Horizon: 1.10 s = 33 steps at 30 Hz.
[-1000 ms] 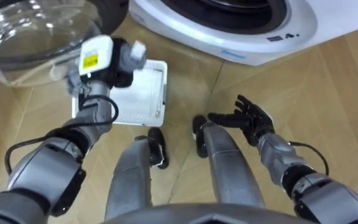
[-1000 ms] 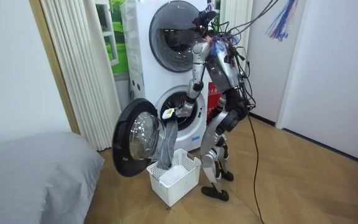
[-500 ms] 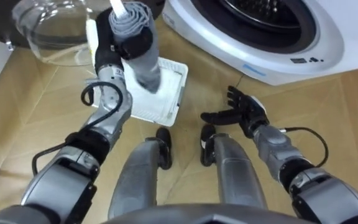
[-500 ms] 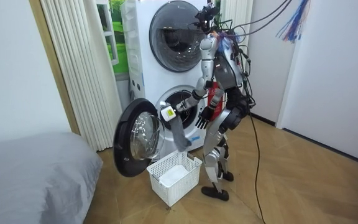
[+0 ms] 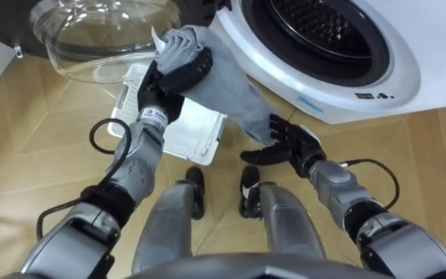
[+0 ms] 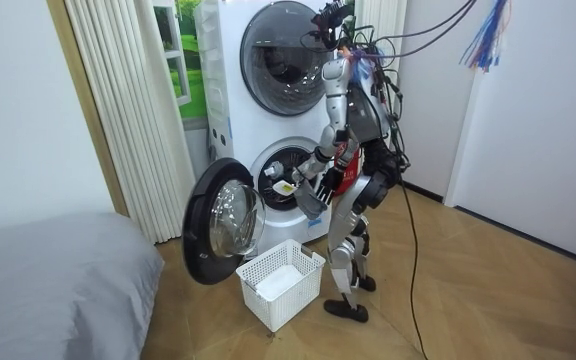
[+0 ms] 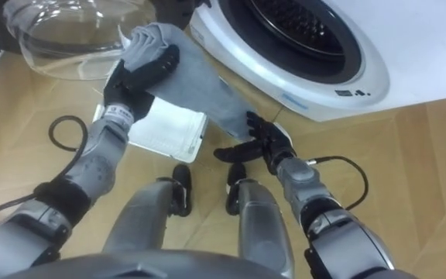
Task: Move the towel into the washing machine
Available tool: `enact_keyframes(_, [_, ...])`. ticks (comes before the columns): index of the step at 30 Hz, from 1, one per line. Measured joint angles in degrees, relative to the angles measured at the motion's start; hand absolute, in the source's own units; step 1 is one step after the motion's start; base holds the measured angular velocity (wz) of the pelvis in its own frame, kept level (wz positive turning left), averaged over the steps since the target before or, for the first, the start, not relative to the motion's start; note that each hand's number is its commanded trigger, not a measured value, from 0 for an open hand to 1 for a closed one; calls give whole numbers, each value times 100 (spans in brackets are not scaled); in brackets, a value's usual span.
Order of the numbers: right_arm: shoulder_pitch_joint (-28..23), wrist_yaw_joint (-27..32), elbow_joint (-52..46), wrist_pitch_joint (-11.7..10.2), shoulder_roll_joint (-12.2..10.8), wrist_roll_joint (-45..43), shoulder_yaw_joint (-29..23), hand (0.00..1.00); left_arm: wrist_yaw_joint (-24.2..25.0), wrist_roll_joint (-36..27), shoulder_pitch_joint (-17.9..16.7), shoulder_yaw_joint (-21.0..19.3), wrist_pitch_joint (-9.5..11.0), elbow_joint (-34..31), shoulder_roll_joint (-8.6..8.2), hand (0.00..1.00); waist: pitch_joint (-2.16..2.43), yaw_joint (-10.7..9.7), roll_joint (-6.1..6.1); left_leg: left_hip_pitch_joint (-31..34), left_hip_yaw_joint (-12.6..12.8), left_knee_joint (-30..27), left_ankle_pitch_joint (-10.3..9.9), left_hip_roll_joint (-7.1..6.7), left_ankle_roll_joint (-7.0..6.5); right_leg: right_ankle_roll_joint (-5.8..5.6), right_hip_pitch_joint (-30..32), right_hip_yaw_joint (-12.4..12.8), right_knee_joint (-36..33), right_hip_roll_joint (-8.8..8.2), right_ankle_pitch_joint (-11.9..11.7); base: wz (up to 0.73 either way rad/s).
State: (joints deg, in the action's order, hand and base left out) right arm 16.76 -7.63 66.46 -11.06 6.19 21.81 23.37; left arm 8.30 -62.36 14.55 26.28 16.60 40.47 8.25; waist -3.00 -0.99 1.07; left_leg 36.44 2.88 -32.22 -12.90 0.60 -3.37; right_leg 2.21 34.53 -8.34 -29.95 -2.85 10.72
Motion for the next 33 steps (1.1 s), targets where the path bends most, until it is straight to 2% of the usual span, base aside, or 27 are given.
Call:
enact_keyframes(1, [-2, -13, 5, 11, 0, 0, 0, 0, 36, -46, -21, 0, -33, 0, -1, 100, 2, 0, 0, -21, 0, 12, 1, 0, 1, 0, -14, 0, 4, -1, 0, 0])
enact_keyframes(3, [2, -51, 4, 44, 8, -8, -1, 0, 239, -234, -68, 7, -141, 2, -3, 100, 37, 6, -10, -42, 4, 50, 7, -1, 10, 3, -18, 5, 20, 1, -2, 0])
enact_keyframes(5, [6, -66, 4, 65, 9, -7, -2, 0, 379, -281, -76, 36, -222, 4, -3, 100, 44, 14, -13, -63, 18, 57, 9, 4, 13, 7, -18, 23, 17, 7, -5, -5])
enact_keyframes(9, [-47, -128, 1, 140, 22, -15, -99, 0, 714, -307, -231, 58, -410, 4, -3, 100, 104, 25, -72, -115, 44, 57, 13, 14, 20, 13, -39, 42, 20, 13, -14, -4])
enact_keyframes(10, [-70, -130, -18, 163, 20, -16, -113, 0, 765, -289, -256, 63, -431, 3, -2, 100, 107, 22, -76, -118, 42, 57, 15, 16, 23, 15, -42, 36, 20, 13, -16, 0])
enact_keyframes(16, [-277, -120, -132, 371, 29, -223, -190, 0, 997, 20, -520, 117, -586, 20, 8, 100, 92, 123, -106, -102, 59, 88, 21, 58, 48, 53, -38, 16, 47, 58, -51, -2])
enact_keyframes(19, [-300, -110, -167, 376, 64, -233, -212, 0, 1001, 241, -528, 127, -622, 23, -2, 100, 80, 159, -223, -20, 31, 82, 44, 70, 68, 74, 10, -3, 131, 68, -85, 0])
enact_keyframes(21, [-289, -89, -159, 375, 67, -315, -214, 0, 1008, 533, -522, 70, -626, 22, -4, 100, 74, 203, -252, -2, 62, 106, 73, 71, 76, 82, 61, 23, 114, 69, -90, -3])
enact_keyframes(23, [-337, -60, -159, 374, 87, -446, -213, 0, 1010, 1146, -519, 53, -626, 10, 20, 100, 80, 247, -294, -12, 54, 154, 88, 67, 92, 91, 69, 38, 124, 76, -84, 0])
enact_keyframes(27, [-355, -50, -346, 358, 125, -517, -199, 0, 1005, 2173, -508, 26, -626, 0, 107, 100, 80, 274, -294, 57, 90, 174, 104, 70, 118, 110, 195, 93, 105, 85, -73, -4])
enact_keyframes(31, [-423, -60, -425, 358, 130, -594, -140, 0, 1005, 2293, -463, 63, -616, -22, 127, 100, 79, 272, -291, 109, 84, 161, 107, 61, 121, 109, 257, 86, 30, 70, -58, 0])
enact_keyframes(33, [-413, -79, -429, 350, 134, -586, -145, 0, 1020, 2229, -461, 100, -616, -76, 167, 100, 79, 208, -291, 109, 80, 156, 107, 50, 121, 110, 250, 69, 24, 54, -35, 5])
